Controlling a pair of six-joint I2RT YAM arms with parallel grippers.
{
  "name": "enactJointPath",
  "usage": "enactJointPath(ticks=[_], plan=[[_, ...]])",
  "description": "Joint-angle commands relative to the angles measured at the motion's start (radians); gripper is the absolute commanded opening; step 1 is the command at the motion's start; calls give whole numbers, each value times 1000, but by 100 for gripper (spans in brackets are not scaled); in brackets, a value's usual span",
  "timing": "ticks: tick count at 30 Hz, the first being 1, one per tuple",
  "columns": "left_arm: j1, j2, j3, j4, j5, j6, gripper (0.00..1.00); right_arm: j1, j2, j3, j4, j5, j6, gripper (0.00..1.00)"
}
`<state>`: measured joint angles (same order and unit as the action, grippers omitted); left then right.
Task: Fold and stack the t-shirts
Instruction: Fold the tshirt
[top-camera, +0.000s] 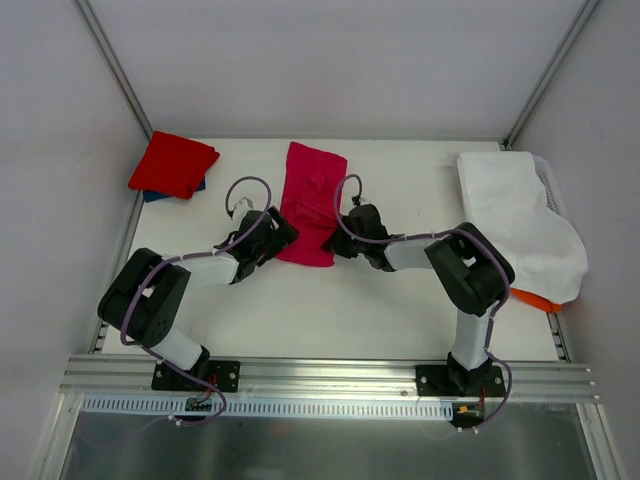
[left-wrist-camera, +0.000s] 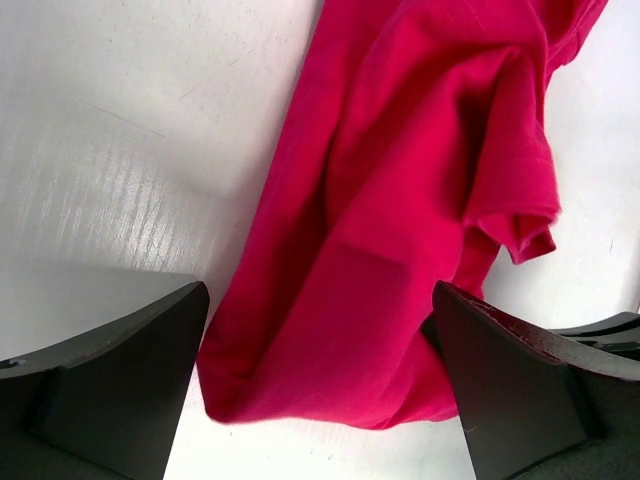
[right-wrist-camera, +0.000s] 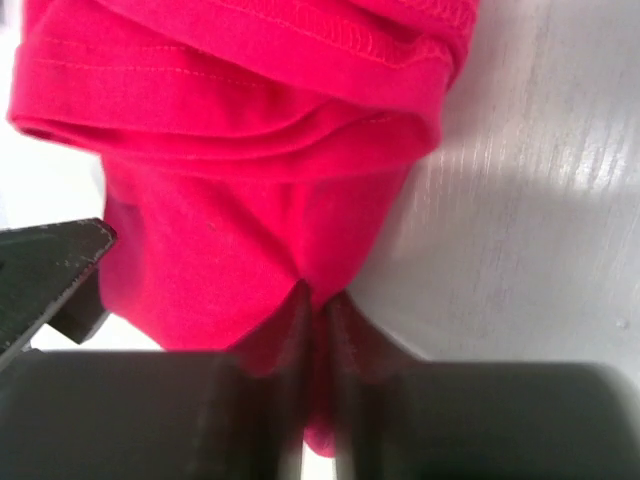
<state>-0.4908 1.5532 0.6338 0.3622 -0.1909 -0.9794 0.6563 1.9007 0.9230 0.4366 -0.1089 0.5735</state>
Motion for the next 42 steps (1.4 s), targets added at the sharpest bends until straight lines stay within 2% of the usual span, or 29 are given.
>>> enactJointPath(ticks=[1, 8, 11, 14, 17, 18, 20, 21, 28, 31, 35, 38, 42], plan=[[4, 18, 23, 12, 10, -2, 96, 3, 24, -29, -56, 11, -7, 1], [6, 51, 41, 24, 18, 1, 94, 5, 17, -52, -41, 5, 5, 1], [5, 65, 44, 35, 22, -4, 89, 6, 18, -52, -38, 5, 9, 0], [6, 80, 46, 43, 27, -7, 78, 9, 21, -52, -35, 2, 15, 0], [6, 99, 50, 55, 33, 4, 42, 12, 21, -52, -32, -3, 19, 0], [5, 107, 59, 54, 30, 5, 19, 14, 23, -53, -30, -5, 19, 1], [6, 128, 73, 32, 21, 5, 4, 17, 20, -55, -29, -8, 20, 1], [6, 133, 79, 24, 18, 4, 0, 20, 18, -55, -29, -8, 20, 0], [6, 104, 53, 5, 56, 5, 0, 28, -49, -96, -36, -41, 45, 1], [-6, -35, 15, -64, 94, 1, 0, 45, -162, -134, -122, -32, 57, 0], [-41, -256, -9, -211, 110, -22, 0, 97, -359, -136, -413, -9, 77, 0], [-86, -436, 12, -340, 85, -27, 0, 152, -486, -55, -659, 31, 66, 0], [-111, -597, 56, -437, 74, -25, 0, 183, -609, -9, -771, 43, 88, 0]])
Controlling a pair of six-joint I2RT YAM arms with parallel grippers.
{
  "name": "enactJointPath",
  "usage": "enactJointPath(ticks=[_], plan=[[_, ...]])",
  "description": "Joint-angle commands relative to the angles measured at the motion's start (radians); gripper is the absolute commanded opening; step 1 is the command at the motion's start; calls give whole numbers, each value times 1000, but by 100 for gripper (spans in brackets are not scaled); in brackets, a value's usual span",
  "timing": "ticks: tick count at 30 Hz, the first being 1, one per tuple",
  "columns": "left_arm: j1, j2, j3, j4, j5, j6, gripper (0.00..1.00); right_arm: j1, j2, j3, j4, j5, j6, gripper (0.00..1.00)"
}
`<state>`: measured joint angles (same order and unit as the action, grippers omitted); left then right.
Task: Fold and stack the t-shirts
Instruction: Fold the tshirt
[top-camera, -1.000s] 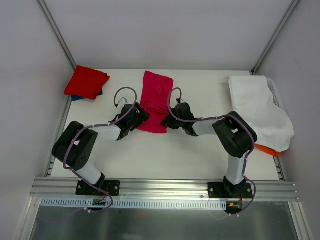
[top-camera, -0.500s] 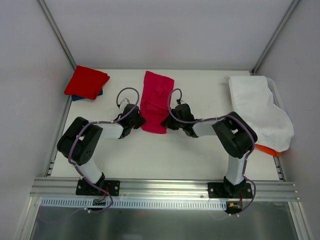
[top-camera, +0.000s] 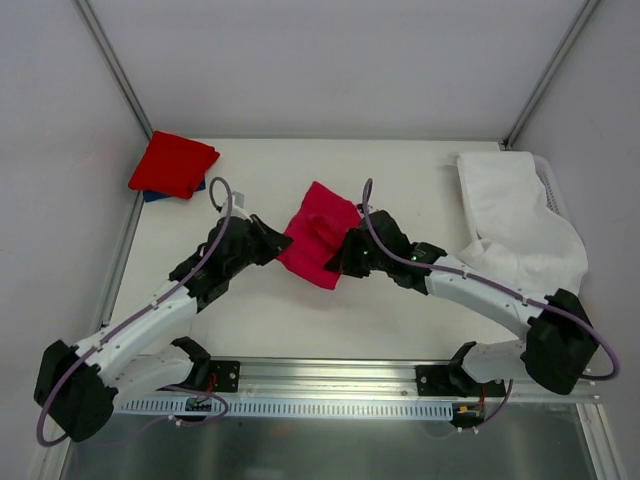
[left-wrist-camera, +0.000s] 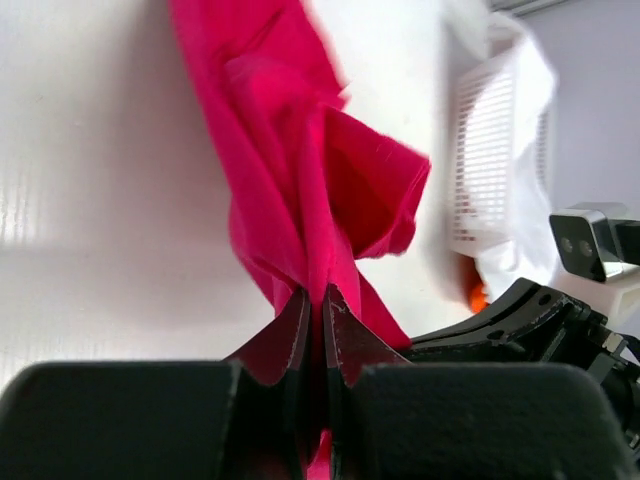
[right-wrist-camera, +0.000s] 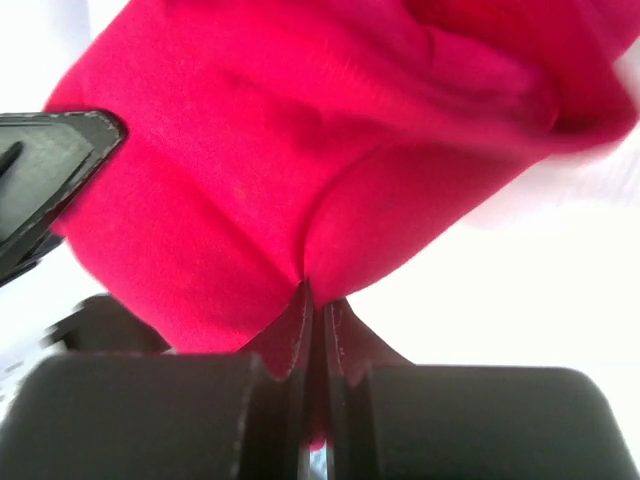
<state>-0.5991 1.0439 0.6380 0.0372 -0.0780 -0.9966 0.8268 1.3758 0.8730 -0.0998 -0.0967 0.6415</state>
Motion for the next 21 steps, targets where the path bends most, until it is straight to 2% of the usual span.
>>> enactJointPath(ticks=[1, 6, 12, 21], plan=[[-2, -128, 58, -125, -37, -4, 0, 14, -102, 43, -244, 22, 27, 0], [-2, -186, 101, -166, -28, 10, 0, 28, -168, 47, -276, -8, 70, 1], [-2, -194, 129, -177, -22, 16, 0, 31, -161, 26, -252, -50, 96, 1], [-2, -165, 189, -177, -16, 39, 2, 63, -101, -23, -94, -263, 240, 1]])
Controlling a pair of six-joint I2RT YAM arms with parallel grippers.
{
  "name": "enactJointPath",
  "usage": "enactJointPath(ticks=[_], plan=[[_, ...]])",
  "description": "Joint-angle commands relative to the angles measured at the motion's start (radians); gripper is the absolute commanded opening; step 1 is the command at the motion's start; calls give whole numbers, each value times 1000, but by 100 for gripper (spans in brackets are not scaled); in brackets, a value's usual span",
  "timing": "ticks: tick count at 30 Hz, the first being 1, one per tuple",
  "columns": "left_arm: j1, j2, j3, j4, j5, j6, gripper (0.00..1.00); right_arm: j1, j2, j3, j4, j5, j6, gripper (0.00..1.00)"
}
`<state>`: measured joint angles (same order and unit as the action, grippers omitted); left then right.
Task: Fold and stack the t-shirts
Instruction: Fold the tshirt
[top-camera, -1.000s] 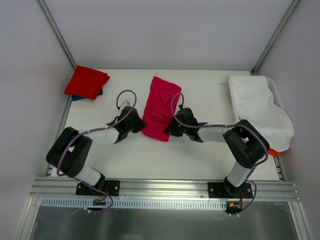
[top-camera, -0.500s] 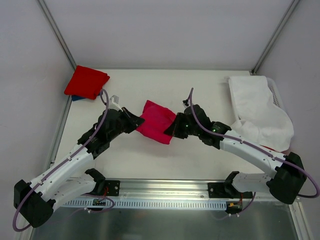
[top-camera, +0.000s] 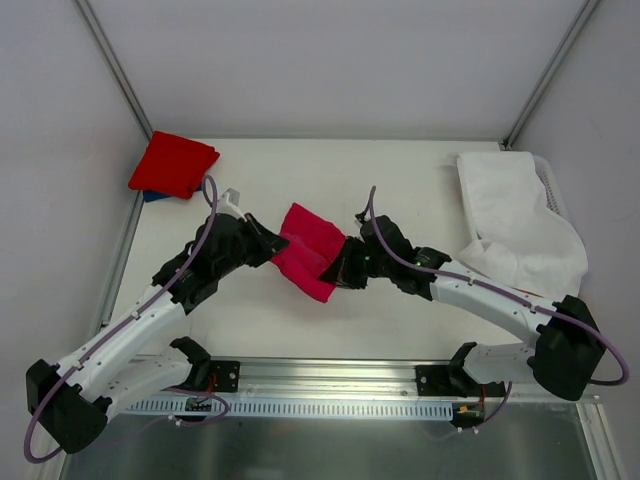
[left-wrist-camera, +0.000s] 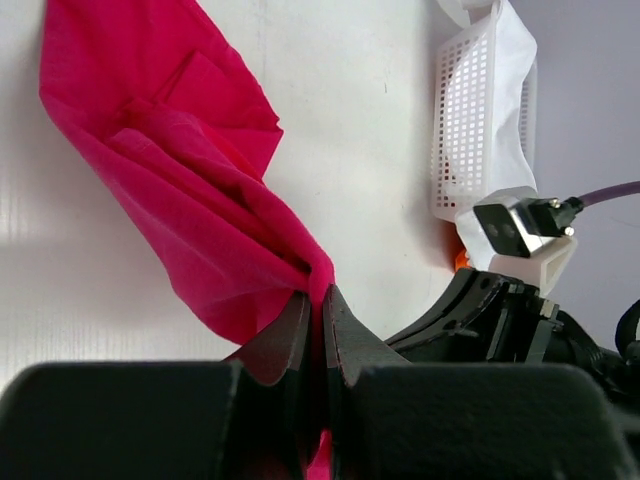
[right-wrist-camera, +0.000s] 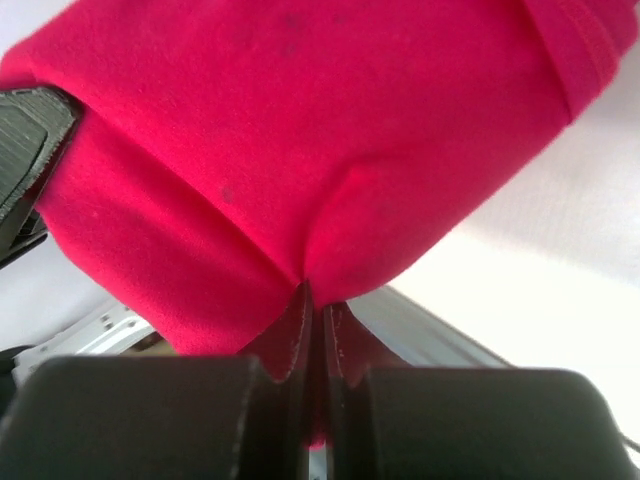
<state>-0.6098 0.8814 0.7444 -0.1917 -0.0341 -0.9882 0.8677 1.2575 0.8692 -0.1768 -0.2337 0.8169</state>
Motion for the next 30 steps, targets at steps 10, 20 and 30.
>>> enactJointPath(ticks=[10, 20, 30], plan=[[12, 99, 162, 31, -50, 54, 12, 44, 72, -1, 125, -263, 237, 1], [110, 235, 156, 29, -67, 51, 13, -78, 244, -16, 220, -315, 232, 1], [176, 485, 252, 32, -69, 54, 4, -206, 422, 91, 223, -427, 162, 0]])
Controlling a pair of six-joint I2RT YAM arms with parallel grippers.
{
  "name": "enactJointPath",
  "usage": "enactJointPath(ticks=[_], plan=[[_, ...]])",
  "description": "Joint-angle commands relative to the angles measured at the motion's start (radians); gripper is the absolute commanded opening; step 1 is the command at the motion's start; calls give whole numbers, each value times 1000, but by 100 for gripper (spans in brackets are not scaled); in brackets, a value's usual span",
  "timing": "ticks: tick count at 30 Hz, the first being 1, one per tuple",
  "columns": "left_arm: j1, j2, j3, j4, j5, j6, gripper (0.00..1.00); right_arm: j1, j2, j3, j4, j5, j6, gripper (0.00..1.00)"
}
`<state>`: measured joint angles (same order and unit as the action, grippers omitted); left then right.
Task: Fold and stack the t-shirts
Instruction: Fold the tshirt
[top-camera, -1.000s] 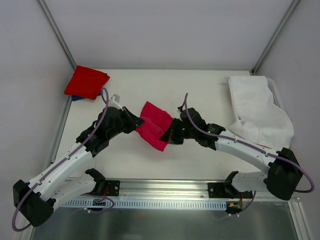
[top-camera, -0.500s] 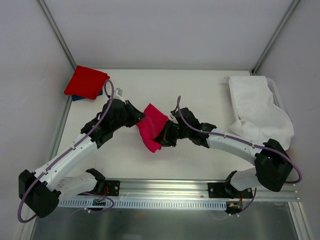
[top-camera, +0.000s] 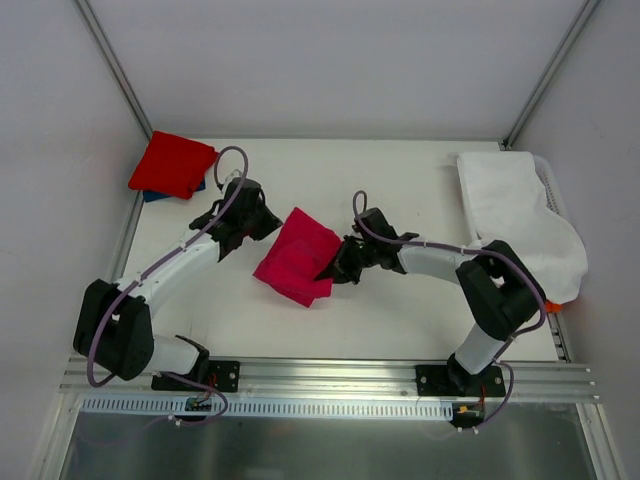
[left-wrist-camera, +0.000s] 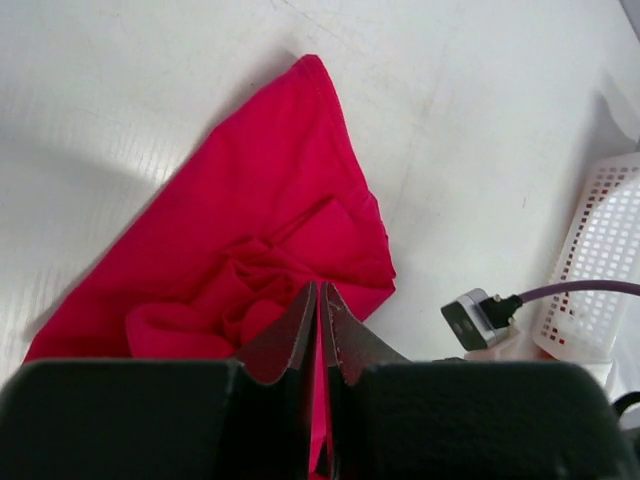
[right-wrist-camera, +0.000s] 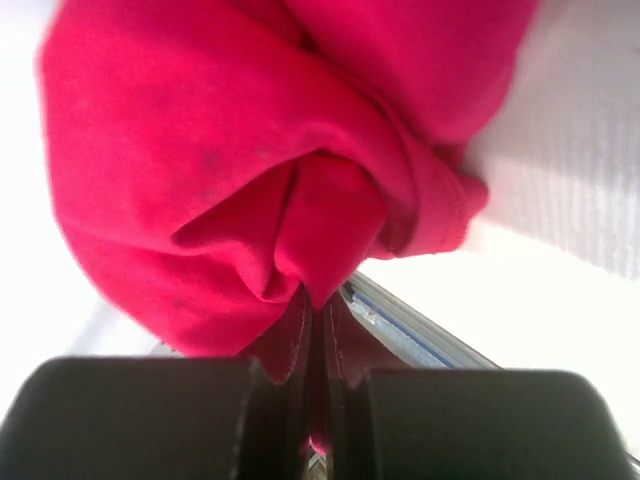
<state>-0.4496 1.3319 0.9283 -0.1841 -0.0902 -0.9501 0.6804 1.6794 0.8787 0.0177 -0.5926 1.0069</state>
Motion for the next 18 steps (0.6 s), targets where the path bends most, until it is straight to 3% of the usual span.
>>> enactJointPath(ticks=[1, 9, 18], plan=[[17, 47, 76, 25, -13, 16, 3, -22, 2, 92, 25, -75, -33, 0], [34, 170, 124, 51, 12, 17, 0, -68, 65, 270, -53, -131, -50, 1], [60, 147, 83, 71, 15, 42, 0, -142, 154, 388, -87, -134, -40, 1]])
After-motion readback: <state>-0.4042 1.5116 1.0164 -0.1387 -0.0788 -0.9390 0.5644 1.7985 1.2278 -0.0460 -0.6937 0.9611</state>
